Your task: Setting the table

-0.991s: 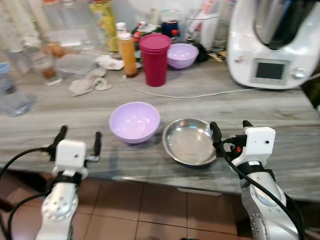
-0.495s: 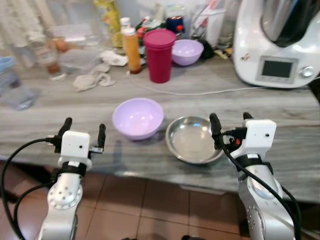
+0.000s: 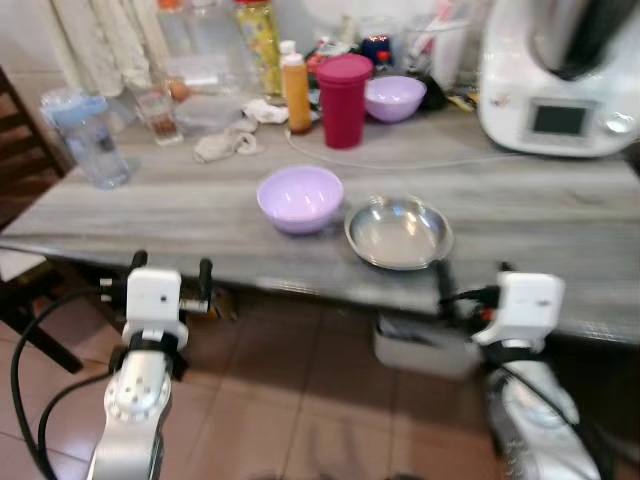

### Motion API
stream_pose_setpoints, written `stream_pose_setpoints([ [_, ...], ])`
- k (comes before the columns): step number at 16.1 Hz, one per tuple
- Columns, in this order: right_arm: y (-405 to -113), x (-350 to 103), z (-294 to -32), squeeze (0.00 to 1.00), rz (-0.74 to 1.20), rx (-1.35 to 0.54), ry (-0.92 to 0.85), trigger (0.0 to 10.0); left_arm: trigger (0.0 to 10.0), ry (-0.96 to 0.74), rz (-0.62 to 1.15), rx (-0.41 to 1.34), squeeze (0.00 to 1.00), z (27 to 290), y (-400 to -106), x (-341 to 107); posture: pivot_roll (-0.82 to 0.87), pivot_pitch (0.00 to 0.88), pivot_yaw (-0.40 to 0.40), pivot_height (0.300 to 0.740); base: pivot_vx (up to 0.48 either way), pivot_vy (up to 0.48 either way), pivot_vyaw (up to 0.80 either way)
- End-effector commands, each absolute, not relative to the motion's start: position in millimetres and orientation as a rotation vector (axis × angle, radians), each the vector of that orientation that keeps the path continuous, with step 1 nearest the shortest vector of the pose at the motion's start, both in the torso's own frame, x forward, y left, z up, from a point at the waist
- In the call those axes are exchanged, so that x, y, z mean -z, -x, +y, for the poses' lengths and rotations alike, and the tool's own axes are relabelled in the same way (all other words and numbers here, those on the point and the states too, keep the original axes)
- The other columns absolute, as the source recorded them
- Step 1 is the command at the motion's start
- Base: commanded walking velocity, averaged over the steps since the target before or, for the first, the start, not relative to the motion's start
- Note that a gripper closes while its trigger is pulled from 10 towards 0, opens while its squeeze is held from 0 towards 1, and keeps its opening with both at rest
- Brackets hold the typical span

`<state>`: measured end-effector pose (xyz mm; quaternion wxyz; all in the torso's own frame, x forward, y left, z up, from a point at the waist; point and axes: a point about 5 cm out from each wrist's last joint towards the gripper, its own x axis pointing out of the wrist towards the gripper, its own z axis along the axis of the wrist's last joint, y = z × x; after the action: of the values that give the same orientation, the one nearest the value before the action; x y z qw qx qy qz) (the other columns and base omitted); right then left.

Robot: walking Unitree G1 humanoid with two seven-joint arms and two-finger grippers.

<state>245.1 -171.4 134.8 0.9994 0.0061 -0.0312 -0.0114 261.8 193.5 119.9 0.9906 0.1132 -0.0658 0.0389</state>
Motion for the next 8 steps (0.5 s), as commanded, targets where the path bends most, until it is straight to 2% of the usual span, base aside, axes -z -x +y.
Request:
stream_pose_setpoints([
  [1, -248, -140, -165, 0.00, -0.087, 0.000, -0.026, 10.0, 10.0, -0.222, -0.114, -0.096, 0.00, 197, -261, -118, -0.21, 0.073, 0.082, 0.740, -0.330, 0.000, 0.00],
  [6, -249, -141, -160, 0.00, -0.097, 0.001, -0.043, 10.0, 10.0, -0.227, -0.118, -0.039, 0.00, 191, -267, -118, -0.22, 0.087, 0.096, 0.740, -0.326, 0.000, 0.00],
  [8, -248, -137, -160, 0.00, -0.089, 0.011, -0.041, 10.0, 10.0, -0.184, -0.087, 0.005, 0.00, 185, -266, -110, -0.22, 0.095, 0.099, 0.740, 0.000, 0.000, 0.00],
])
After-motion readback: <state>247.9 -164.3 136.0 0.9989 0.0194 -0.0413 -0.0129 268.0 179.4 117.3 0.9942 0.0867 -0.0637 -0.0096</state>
